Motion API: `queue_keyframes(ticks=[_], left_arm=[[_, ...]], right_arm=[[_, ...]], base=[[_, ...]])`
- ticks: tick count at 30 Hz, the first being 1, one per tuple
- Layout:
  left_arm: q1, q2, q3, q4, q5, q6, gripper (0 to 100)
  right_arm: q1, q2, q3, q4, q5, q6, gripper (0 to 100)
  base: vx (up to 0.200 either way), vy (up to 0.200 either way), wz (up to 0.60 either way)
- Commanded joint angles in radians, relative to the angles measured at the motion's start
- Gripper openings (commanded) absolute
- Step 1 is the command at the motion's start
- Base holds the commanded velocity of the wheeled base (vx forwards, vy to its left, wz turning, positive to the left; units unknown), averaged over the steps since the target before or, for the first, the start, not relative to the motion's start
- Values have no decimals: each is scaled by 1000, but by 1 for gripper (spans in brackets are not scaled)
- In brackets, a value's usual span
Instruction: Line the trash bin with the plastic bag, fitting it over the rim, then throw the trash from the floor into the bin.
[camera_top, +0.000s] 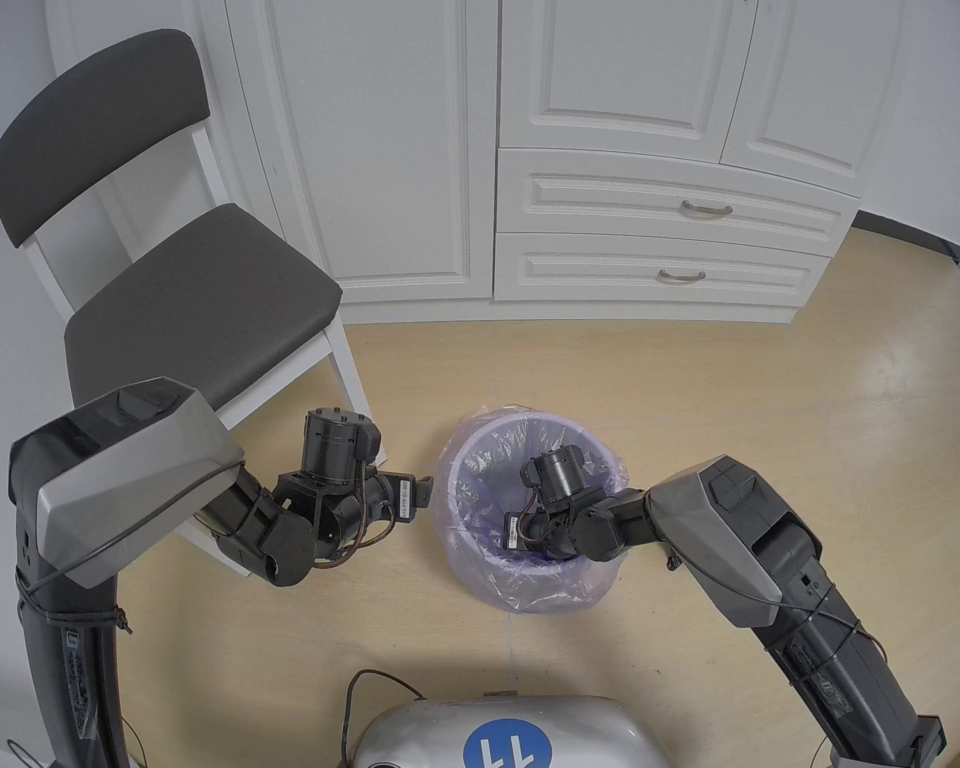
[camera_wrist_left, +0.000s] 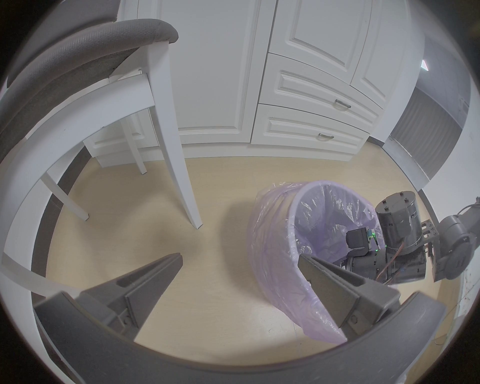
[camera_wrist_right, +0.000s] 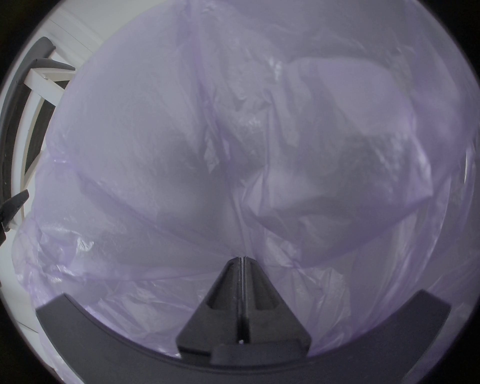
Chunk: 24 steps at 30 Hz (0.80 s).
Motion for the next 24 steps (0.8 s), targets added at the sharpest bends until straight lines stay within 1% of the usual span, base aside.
queue_keyframes(ticks=[1,4,6,11,16,20,22,24], left_arm=[[2,10,-2,-1,0,-1,100],[2,7,0,-1,0,-1,100],[2,2,1,-1,0,-1,100],[2,-4,9,-1,0,1,100],[2,-6,10,-1,0,1,100],[0,-6,10,-1,0,2,100],[0,-15,13,-1,0,1,100],[0,-15,13,-1,0,1,100]], right_arm=[[3,-6,0,7,-3,9,0],[0,-87,0,30,-9,16,0],[-7,-152,52,35,2,16,0],[-10,-273,173,32,4,-1,0],[-11,-347,234,26,5,-21,0],[-11,-382,259,26,5,-19,0],[-10,-426,297,23,7,-21,0],[-10,-426,297,23,7,-21,0]], base=[[0,0,0],[0,0,0],[0,0,0],[0,0,0],[0,0,0],[0,0,0],[0,0,0],[0,0,0]])
